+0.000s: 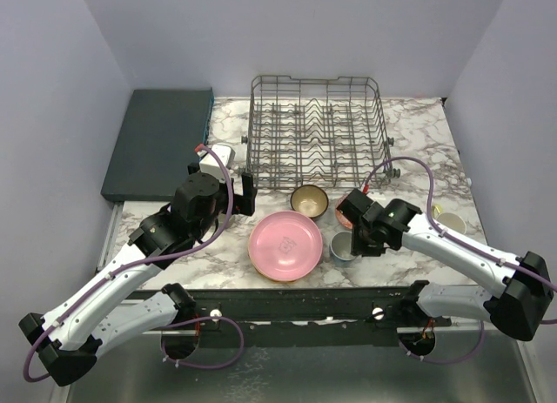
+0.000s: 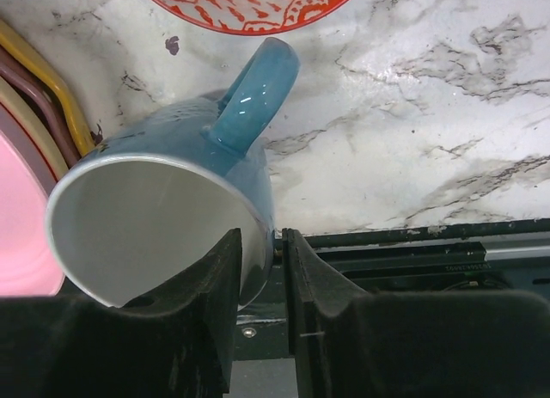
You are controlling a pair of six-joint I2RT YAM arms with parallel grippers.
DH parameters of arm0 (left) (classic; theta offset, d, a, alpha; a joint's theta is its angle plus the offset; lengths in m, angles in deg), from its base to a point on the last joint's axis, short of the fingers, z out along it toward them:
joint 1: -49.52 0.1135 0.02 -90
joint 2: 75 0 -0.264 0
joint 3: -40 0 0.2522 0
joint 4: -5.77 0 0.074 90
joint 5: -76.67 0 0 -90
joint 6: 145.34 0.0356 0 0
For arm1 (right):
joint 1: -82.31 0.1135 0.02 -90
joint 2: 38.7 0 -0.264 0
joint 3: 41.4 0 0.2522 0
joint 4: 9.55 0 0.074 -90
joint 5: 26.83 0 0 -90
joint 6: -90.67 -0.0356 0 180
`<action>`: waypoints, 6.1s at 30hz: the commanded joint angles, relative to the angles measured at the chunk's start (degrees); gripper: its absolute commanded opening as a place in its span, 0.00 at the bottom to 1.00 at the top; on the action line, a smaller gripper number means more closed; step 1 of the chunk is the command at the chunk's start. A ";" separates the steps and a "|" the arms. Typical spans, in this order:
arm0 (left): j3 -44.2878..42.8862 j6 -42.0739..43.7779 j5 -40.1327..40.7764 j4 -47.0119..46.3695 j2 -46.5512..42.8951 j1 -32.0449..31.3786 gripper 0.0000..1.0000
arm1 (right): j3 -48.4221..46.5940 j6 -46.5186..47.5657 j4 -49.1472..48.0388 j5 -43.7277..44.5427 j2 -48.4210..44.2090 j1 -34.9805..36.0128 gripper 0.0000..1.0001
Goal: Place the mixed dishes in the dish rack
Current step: Pick up the cup at the center of the board, then turn the cup upside down in the dish rack.
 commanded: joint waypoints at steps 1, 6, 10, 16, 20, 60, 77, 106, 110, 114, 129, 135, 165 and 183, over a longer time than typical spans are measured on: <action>0.69 0.33 -0.52 -0.24 -0.35 0.16 0.99 | 0.77 -1.30 -1.38 2.00 0.06 0.35 0.29; 0.97 0.21 -0.37 -0.29 -0.44 0.17 0.99 | 0.90 -1.30 -1.70 1.98 -0.35 0.35 0.16; 1.04 0.35 -2.13 -0.58 -0.12 0.13 0.99 | 0.55 -1.21 -1.85 1.89 -0.72 0.39 0.01; 0.98 0.07 -3.43 -0.66 0.37 0.17 0.99 | -0.16 -1.25 -1.10 2.28 -1.64 0.35 0.01; 1.05 0.33 -5.75 -0.99 0.70 0.17 0.99 | -2.12 -1.23 0.68 3.49 -2.72 0.35 0.01; 0.28 -13.13 -33.71 -4.75 -4.43 0.25 0.99 | -12.27 11.47 -24.22 -18.49 -8.94 0.28 0.00; 1.66 -19.37 -58.41 -14.28 -2.11 17.34 0.98 | -12.06 10.89 -35.63 -32.83 -12.42 -5.30 0.00; 14.05 -64.44 -83.08 -60.28 -1.18 31.37 0.99 | -10.69 9.27 -57.80 -54.88 -12.26 -10.56 0.01; 13.77 -65.65 -83.17 -60.46 -2.02 31.35 0.99 | -11.08 8.69 -60.40 -56.47 -10.31 -10.58 0.00; 13.26 -66.72 -82.93 -60.71 -2.65 31.37 0.99 | -11.11 7.14 -65.64 -59.39 -7.86 -10.57 0.01; 13.68 -68.45 -83.76 -61.16 -4.00 31.37 0.99 | -12.09 5.36 -75.55 -61.12 -1.19 -10.55 0.01; 13.08 -68.91 -83.40 -61.52 -4.26 31.28 0.99 | -10.95 4.30 -80.92 -62.06 0.55 -10.47 0.01; 13.30 -69.72 -81.81 -62.08 -2.99 31.27 0.99 | -13.35 8.89 -77.07 -54.07 3.65 -5.92 0.01; 14.20 -69.01 -82.16 -62.04 -1.90 31.27 0.85 | -14.32 11.95 -72.40 -51.47 4.80 -5.14 0.01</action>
